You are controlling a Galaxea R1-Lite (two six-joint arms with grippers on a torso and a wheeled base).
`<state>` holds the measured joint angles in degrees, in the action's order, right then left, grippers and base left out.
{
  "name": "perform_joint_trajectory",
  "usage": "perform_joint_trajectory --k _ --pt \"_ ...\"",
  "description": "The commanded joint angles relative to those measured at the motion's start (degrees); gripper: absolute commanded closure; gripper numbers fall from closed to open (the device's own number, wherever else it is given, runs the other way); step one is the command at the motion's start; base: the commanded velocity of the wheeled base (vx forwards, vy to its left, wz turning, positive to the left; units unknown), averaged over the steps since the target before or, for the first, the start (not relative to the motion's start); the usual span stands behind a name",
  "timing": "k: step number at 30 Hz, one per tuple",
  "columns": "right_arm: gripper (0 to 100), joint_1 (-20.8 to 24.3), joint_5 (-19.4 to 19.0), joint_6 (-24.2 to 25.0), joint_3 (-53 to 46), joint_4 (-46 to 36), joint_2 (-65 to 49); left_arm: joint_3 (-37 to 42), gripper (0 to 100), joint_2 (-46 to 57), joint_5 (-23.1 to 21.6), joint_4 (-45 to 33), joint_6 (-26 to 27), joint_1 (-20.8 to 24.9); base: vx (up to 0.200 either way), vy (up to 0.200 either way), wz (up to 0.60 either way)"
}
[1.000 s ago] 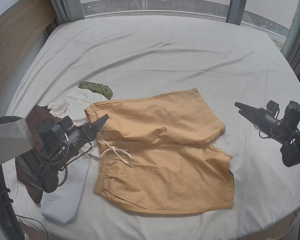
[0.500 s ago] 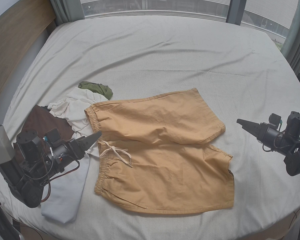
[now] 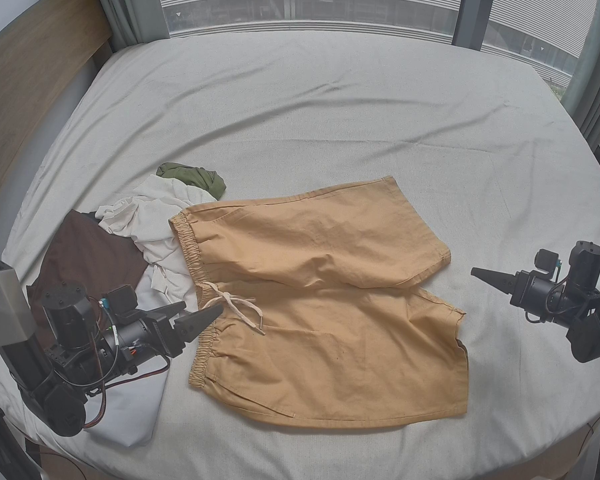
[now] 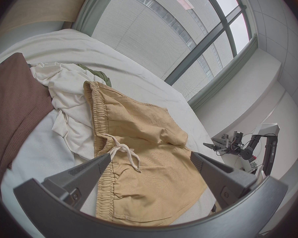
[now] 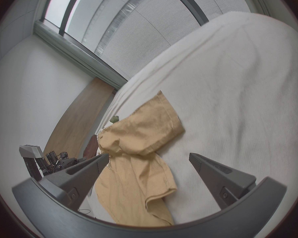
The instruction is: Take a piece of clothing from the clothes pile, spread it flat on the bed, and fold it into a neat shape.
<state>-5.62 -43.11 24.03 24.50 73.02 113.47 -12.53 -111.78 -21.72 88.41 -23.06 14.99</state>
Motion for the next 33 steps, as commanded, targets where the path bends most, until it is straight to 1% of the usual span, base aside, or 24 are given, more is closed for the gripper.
perform_joint_trajectory --k 1,3,13,17,18,20,24,29,33 --pt "0 0.35 -0.05 -0.39 -0.86 -2.97 1.14 0.05 0 -1.43 0.10 0.01 0.13 0.21 0.000 0.000 0.00" --pt "0 0.79 -0.05 -0.39 -0.95 -4.99 1.14 -0.12 0 -2.22 0.19 0.10 0.21 0.21 0.000 0.000 0.00" --pt "0 2.10 0.22 -0.21 0.02 -10.00 1.40 -0.21 0 -2.66 0.28 0.10 0.30 0.30 0.000 0.000 0.00" --pt "0 2.90 0.92 -0.12 0.11 -10.27 2.55 -0.30 0 -2.75 0.28 0.10 0.21 0.30 0.000 0.000 0.00" --pt "0 3.77 3.47 0.05 0.90 -10.18 3.86 -0.39 0 -2.66 0.28 0.10 0.21 0.30 0.000 0.000 0.00" --pt "0 4.57 5.14 0.05 1.16 -9.65 5.01 -0.39 0 -2.66 0.28 0.10 0.21 0.30 0.000 0.000 0.00" --pt "0 4.65 5.23 0.32 1.34 -9.74 5.53 -0.48 0 -2.66 0.28 0.10 0.30 0.30 0.000 0.000 0.00" --pt "0 4.74 5.31 2.43 1.78 -9.56 5.36 -0.48 0 -2.66 0.28 0.10 0.21 0.39 0.000 0.000 0.00" --pt "0 4.83 5.40 3.22 2.48 -9.56 5.27 -0.48 0 -2.66 0.28 0.10 0.21 0.56 0.000 0.000 0.00"
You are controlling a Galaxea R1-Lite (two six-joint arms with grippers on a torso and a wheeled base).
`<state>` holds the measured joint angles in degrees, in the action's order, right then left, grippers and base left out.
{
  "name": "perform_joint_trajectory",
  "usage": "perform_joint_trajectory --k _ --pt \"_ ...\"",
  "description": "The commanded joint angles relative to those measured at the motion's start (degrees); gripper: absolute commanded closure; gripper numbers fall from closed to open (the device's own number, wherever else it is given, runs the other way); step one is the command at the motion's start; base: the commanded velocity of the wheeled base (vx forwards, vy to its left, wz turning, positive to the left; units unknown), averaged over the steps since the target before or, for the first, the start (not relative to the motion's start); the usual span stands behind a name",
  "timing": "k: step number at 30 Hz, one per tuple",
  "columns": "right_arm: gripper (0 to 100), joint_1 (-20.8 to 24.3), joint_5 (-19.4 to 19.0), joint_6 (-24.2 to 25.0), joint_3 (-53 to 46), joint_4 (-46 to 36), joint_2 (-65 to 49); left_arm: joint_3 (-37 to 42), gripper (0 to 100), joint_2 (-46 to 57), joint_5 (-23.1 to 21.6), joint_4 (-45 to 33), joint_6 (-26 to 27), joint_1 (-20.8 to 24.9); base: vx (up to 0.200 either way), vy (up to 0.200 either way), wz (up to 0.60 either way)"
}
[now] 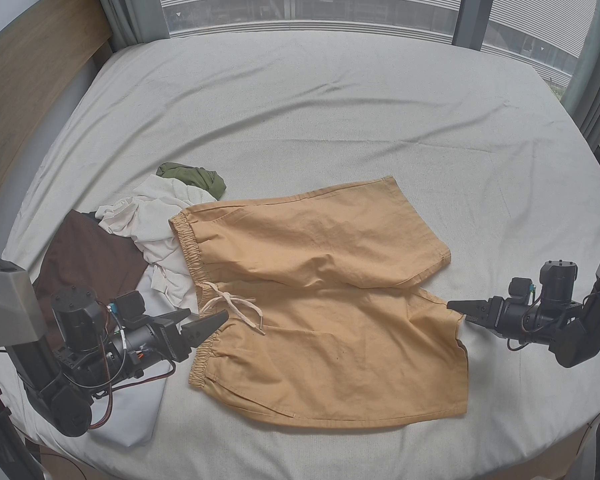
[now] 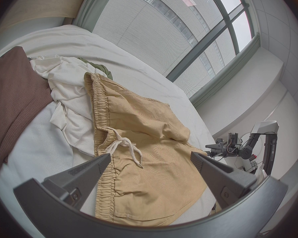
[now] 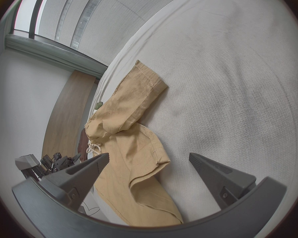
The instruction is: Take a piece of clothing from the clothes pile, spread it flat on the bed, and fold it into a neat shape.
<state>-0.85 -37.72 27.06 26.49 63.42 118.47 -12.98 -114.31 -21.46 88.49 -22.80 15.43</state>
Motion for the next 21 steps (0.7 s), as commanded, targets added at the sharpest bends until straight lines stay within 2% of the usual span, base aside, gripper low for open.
perform_joint_trajectory --k 1,2,3,21 --pt "0 0.06 0.01 0.27 0.49 0.04 0.27 -0.02 0 -0.21 0.01 0.01 -0.06 0.12 0.000 0.000 0.00" --pt "0 0.06 0.01 0.18 0.49 0.04 0.27 -0.02 0 -0.12 0.01 0.01 0.03 0.12 0.000 0.000 0.00" --pt "100 0.15 0.01 0.27 0.49 0.04 0.36 -0.11 0 -0.21 0.01 0.01 -0.06 0.12 0.000 0.000 0.00" --pt "100 -0.55 0.10 1.15 5.85 0.48 0.36 -0.20 0 -0.47 0.01 0.01 -0.06 0.30 0.000 0.000 0.00"
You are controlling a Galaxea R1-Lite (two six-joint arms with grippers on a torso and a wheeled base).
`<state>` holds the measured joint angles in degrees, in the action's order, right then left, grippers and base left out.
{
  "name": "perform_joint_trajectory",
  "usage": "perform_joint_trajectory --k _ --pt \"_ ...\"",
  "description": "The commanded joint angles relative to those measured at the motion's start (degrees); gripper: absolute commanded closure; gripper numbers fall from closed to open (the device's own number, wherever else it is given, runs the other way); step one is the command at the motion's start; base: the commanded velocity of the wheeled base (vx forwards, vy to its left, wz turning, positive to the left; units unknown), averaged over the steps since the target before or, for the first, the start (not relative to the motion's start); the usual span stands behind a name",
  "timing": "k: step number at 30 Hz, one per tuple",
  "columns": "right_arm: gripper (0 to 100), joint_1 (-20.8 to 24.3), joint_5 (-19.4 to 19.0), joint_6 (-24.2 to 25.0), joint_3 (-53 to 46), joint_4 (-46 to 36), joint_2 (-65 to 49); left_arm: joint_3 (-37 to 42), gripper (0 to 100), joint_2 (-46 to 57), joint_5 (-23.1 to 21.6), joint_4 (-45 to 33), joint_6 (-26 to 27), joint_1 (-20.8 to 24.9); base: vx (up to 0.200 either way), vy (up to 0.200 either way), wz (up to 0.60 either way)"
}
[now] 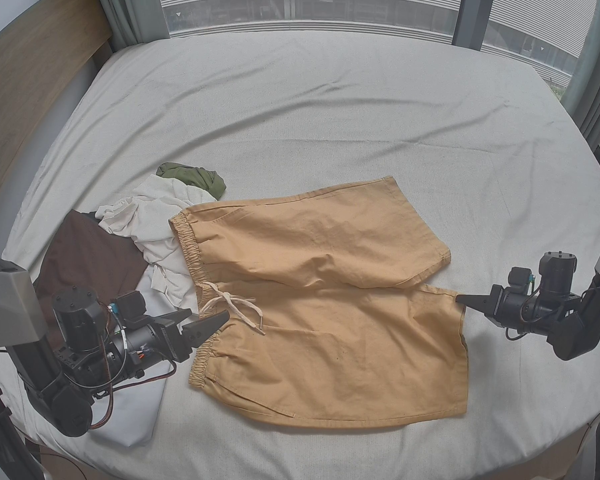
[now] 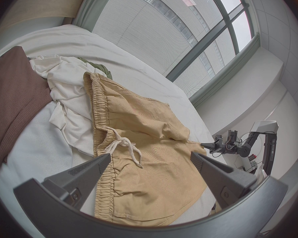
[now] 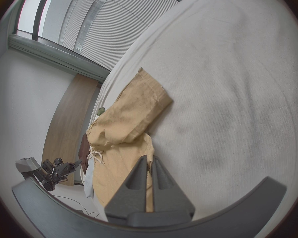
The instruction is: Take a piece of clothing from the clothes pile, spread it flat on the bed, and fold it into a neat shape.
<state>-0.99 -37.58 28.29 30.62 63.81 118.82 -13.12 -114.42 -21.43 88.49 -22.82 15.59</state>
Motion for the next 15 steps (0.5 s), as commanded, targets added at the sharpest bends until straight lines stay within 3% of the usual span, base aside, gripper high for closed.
perform_joint_trajectory --k 1,15 --pt "100 -0.51 -0.03 -0.08 2.16 0.09 0.01 -0.07 0 -0.63 0.07 0.01 0.06 0.32 0.000 0.000 0.00" --pt "100 -1.39 0.23 -0.61 3.04 6.51 3.61 0.81 0 -1.68 0.07 0.01 -0.03 0.40 0.000 0.000 0.00"
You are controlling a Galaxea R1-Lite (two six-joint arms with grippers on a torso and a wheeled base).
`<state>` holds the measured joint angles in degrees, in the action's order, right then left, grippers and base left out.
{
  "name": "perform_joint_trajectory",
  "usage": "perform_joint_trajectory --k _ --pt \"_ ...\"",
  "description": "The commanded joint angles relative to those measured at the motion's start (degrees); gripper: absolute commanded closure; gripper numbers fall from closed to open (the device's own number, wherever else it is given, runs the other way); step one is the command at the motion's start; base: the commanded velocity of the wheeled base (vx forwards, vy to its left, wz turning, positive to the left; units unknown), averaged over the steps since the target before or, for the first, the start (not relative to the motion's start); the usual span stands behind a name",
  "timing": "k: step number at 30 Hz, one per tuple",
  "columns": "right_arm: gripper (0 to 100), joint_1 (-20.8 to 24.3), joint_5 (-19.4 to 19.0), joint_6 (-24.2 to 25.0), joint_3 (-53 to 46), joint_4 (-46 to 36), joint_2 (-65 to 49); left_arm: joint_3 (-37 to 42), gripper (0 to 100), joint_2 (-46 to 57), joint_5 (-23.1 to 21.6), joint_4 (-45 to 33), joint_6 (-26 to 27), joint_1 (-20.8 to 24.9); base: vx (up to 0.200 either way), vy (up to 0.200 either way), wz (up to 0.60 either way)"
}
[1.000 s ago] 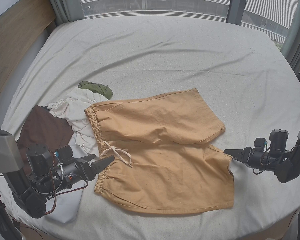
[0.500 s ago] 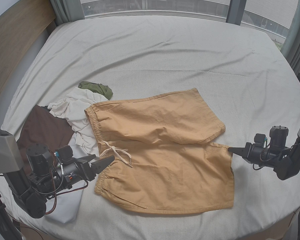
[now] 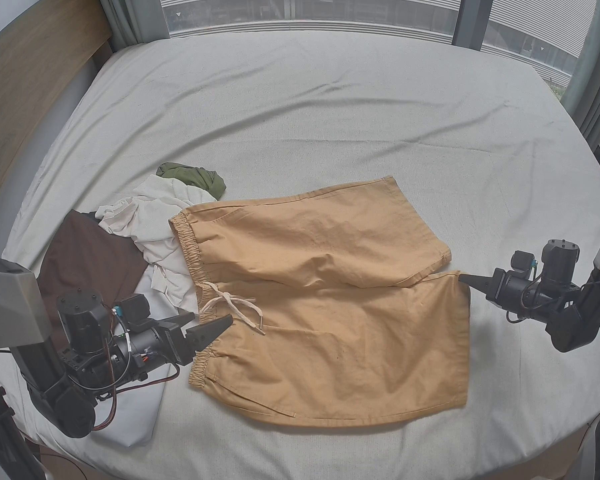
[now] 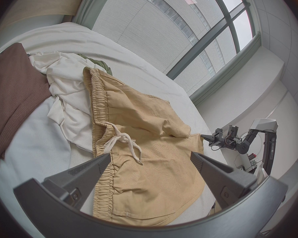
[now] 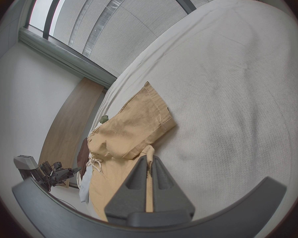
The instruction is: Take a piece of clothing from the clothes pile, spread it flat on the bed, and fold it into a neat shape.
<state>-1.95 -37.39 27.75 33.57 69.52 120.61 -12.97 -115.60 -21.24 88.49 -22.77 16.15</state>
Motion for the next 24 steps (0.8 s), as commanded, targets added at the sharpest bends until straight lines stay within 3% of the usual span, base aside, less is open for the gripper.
perform_joint_trajectory --k 1,7,8,24 --pt "100 -0.60 0.04 -0.15 0.09 0.79 1.73 0.93 0 -0.50 -0.30 0.01 -0.08 -0.24 0.000 0.000 0.00" --pt "100 -0.69 -0.05 -0.50 0.00 0.79 1.73 2.95 0 -0.59 -0.30 0.01 -0.17 -0.42 0.000 0.000 0.00" --pt "0 -0.60 -0.05 -0.50 0.09 0.79 1.73 3.30 0 -0.59 -0.30 0.01 -0.17 -0.42 0.000 0.000 0.00" --pt "0 -1.13 -0.05 -0.41 -1.05 -0.09 -8.73 8.75 0 -2.43 -0.21 -0.16 1.77 -0.95 0.000 0.000 0.00"
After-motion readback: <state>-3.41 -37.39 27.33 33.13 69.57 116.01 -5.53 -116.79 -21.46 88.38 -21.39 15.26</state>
